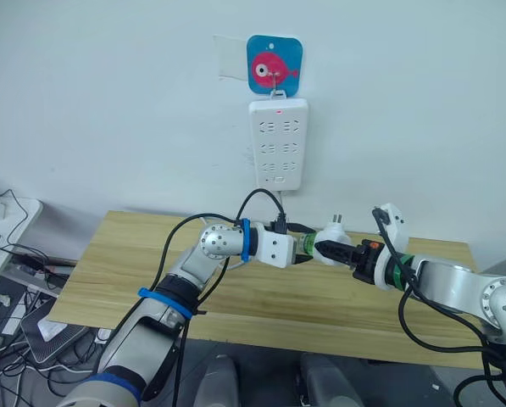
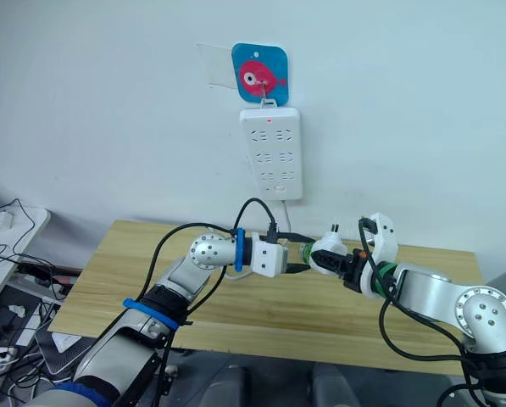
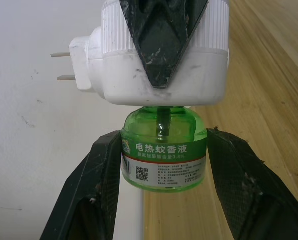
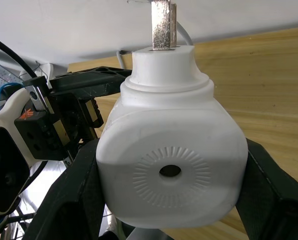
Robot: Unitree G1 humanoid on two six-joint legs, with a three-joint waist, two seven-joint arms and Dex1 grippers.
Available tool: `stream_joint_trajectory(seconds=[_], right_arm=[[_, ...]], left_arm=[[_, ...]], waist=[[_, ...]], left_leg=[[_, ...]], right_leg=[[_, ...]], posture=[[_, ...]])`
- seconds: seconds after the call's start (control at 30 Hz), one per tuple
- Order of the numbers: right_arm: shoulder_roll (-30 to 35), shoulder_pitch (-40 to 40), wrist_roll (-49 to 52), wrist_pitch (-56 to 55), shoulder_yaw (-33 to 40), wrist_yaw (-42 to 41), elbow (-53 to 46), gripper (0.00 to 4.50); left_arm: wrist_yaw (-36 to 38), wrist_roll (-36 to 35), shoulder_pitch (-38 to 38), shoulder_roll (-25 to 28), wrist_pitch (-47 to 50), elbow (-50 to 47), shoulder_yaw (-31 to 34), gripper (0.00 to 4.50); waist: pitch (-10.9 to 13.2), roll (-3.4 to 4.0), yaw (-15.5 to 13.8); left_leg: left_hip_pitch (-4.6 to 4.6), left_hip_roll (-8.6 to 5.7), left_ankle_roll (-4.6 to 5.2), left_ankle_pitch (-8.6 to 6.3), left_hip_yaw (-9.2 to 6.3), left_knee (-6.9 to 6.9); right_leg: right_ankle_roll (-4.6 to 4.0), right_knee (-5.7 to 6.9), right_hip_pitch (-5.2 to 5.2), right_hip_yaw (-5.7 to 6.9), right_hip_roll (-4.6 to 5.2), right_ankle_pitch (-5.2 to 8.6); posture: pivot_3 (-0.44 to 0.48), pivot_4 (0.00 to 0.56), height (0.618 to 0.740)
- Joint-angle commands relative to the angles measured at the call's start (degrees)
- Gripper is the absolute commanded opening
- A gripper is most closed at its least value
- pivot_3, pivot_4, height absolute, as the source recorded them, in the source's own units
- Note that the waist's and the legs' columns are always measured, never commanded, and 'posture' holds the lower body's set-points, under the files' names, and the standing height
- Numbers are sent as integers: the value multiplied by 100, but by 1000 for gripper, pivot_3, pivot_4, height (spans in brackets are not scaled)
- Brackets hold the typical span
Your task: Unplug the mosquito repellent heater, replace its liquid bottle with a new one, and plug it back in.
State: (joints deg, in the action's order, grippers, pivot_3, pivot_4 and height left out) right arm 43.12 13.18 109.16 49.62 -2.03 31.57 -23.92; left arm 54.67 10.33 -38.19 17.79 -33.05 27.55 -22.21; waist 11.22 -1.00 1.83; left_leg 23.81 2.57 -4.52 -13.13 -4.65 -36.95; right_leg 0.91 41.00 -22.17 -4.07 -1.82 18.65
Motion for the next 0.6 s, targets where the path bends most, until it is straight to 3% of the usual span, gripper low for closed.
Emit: stream_joint_trajectory(seconds=[0.03,0.1,0.27,0.43,0.6], right_arm=[[-88,194,182,-151,-26,58,-231,2973],[-84,249,124,-130,-41,40,-236,2973],[42,310,-228,2,67,-438,-393,4466],[216,-69,-1099,-165,411,-896,-928,4466],[-57,-675,-2543,-666,580,-1475,-1699,4466]], left_arm=[[16,-139,-17,-52,12,-218,-54,2235],[-7,-147,-36,-68,22,-183,-36,2235],[-131,-195,-92,-104,-63,19,41,2235],[-237,-529,-35,-229,143,107,215,2235],[-190,-1467,282,-693,1024,-17,635,2235]], waist=[[0,0,2],[0,0,1],[0,0,-6],[0,0,-11],[0,1,3]], left_leg=[[0,0,0,0,1,0],[0,0,0,0,0,0],[1,0,0,0,0,0],[3,0,0,0,-1,0],[2,1,0,0,-1,0]], right_leg=[[0,0,0,0,0,0],[0,0,-1,0,0,0],[0,-2,-1,0,0,0],[0,-2,-2,1,0,0],[1,-3,-2,2,0,1]], posture=[[25,168,740],[25,168,740],[18,169,740],[12,167,740],[-10,165,740]])
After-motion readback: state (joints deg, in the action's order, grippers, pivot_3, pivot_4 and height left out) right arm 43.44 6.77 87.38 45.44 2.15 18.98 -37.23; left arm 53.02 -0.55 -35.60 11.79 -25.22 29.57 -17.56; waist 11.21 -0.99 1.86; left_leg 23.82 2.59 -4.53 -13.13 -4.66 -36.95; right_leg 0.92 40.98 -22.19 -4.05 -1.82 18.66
